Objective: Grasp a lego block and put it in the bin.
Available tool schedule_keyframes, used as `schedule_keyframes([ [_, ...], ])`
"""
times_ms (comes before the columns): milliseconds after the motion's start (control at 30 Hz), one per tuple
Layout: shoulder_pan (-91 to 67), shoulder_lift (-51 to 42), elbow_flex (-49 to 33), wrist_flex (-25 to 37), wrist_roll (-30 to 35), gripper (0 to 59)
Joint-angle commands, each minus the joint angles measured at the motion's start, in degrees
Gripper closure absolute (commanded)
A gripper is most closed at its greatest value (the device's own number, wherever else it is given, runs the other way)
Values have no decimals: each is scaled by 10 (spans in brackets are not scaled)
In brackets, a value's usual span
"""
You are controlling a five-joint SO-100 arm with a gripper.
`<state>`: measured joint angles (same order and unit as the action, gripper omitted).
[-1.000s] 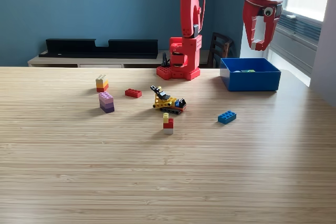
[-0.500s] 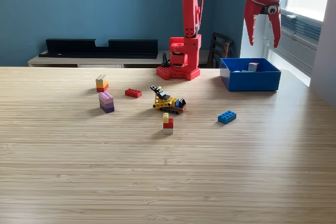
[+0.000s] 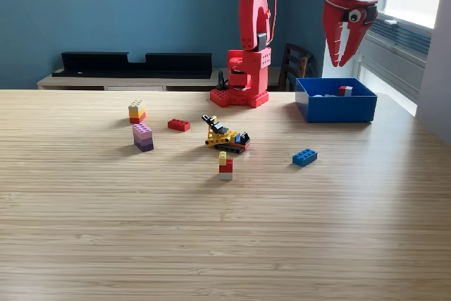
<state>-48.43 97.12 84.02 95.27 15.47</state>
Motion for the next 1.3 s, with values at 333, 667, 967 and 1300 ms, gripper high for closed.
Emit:
schedule_keyframes([
  [333,548,47,-50,-24,-77,585],
  [667,635,47,-48,-45,-93,585],
  [967,641,47,-46,-46,-88,585],
  [1300,640,47,-46,-52,-85,585],
])
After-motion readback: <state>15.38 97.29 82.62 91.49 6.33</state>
